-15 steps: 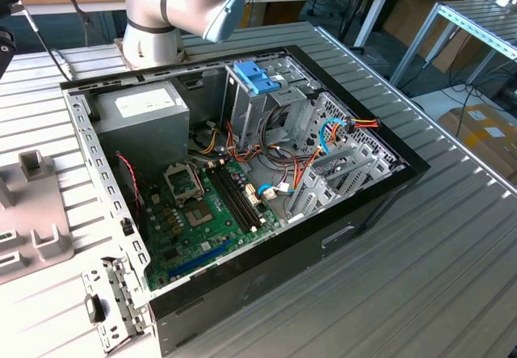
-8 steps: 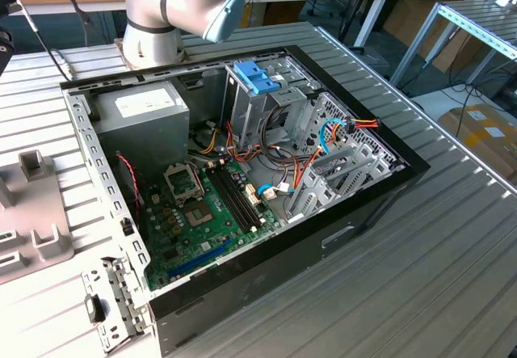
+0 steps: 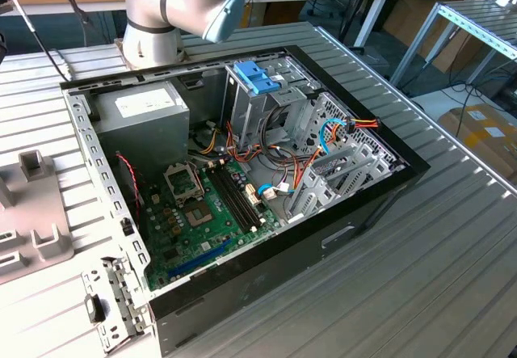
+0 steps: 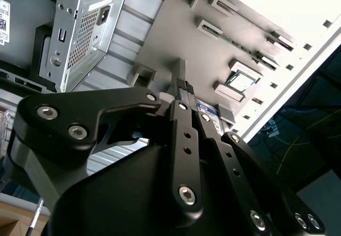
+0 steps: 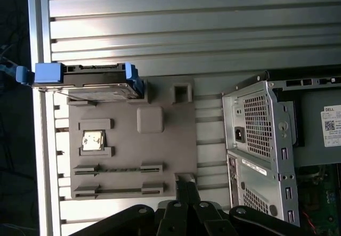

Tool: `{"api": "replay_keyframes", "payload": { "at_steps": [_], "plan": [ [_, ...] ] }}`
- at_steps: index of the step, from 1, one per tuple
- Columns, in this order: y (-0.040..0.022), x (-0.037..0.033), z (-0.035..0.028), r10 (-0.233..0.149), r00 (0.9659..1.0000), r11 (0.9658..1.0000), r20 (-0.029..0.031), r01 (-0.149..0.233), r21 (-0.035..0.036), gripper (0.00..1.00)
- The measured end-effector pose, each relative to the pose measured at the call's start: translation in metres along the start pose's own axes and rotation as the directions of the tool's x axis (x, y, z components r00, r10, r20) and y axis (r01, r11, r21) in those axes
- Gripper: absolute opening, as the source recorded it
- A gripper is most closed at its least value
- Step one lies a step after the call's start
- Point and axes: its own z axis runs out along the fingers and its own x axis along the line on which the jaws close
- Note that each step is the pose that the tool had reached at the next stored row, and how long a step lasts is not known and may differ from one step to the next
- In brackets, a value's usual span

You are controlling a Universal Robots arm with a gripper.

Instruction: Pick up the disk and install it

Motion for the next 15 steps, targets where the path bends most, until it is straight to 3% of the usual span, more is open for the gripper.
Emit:
{"api": "replay_keyframes", "payload": {
  "at_steps": [15],
  "plan": [
    [-0.0006, 0.0080, -0.0002, 0.000, 1.0000, 1.0000, 0.0000, 0.000, 0.0000, 0.11]
  ]
}}
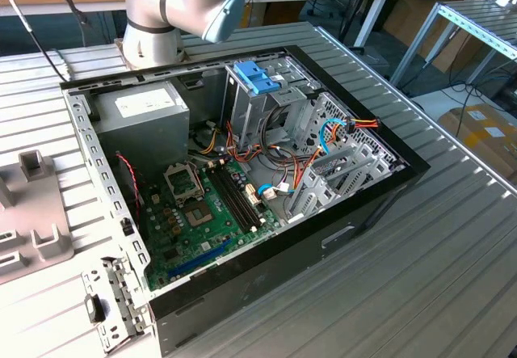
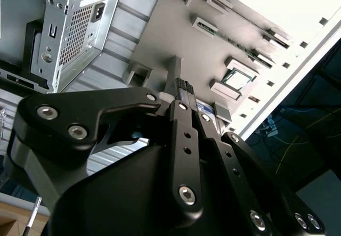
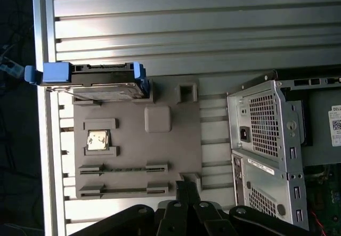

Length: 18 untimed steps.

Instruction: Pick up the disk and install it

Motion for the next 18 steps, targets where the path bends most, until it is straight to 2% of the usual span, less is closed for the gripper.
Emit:
{"api": "replay_keyframes", "payload": {
  "at_steps": [18],
  "plan": [
    [-0.0006, 0.0077, -0.0001, 0.000, 1.0000, 1.0000, 0.0000, 0.000, 0.0000, 0.11]
  ]
}}
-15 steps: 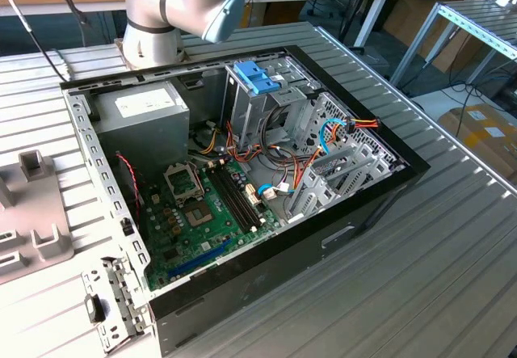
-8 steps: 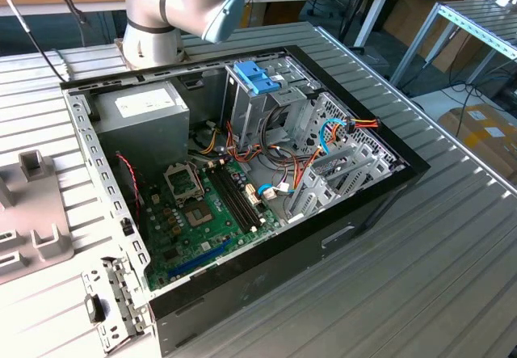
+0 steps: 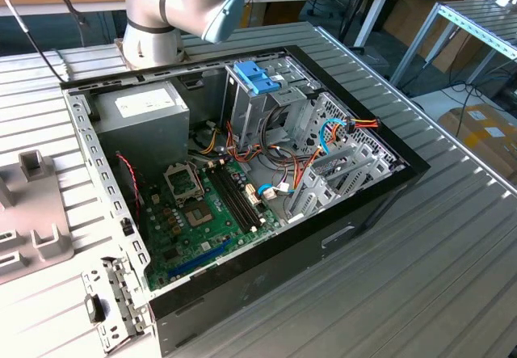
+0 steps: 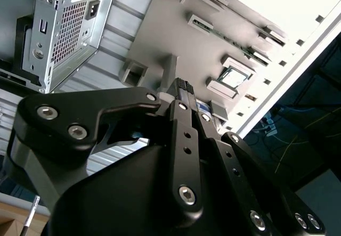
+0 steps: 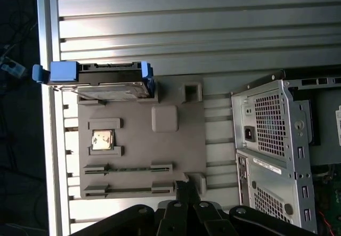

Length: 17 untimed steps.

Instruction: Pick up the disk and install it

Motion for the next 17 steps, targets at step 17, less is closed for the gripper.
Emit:
{"api": "replay_keyframes", "payload": {
  "at_steps": [17],
  "plan": [
    [-0.0007, 0.0096, -0.0002, 0.000, 1.0000, 1.0000, 0.0000, 0.000, 0.0000, 0.11]
  ]
}}
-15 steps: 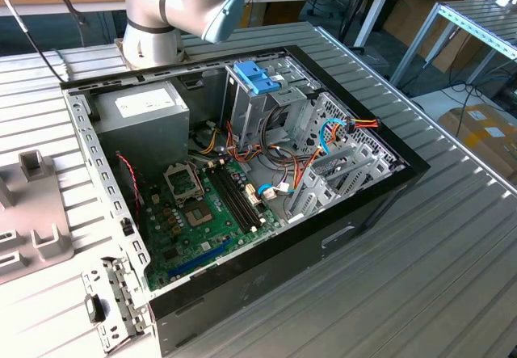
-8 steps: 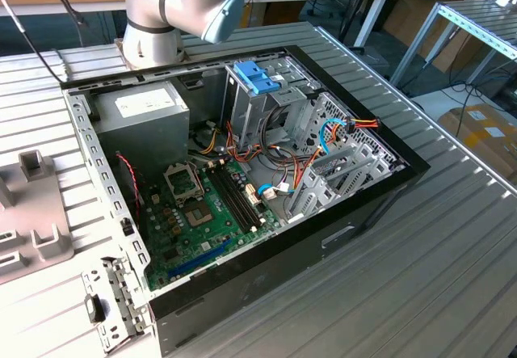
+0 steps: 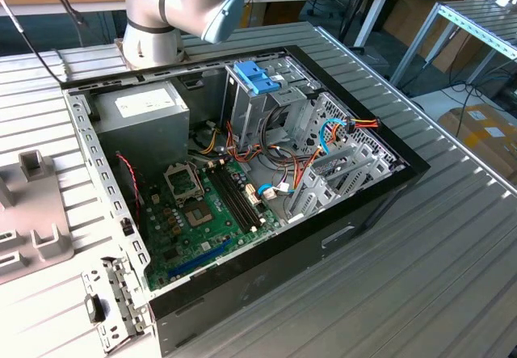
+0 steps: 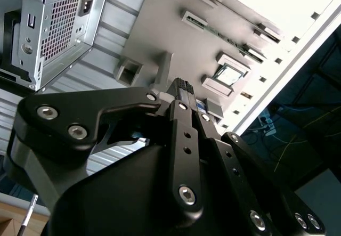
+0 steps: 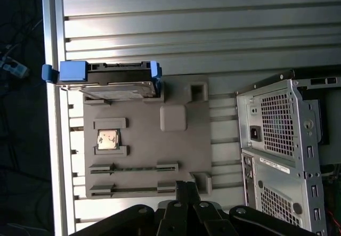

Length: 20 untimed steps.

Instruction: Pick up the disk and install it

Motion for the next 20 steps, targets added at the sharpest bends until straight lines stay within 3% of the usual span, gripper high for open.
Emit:
{"api": "replay_keyframes", "payload": {
  "at_steps": [20],
  "plan": [
    [-0.0004, 0.0057, 0.0003, 0.000, 1.0000, 1.0000, 0.0001, 0.000, -0.0001, 0.11]
  ]
}}
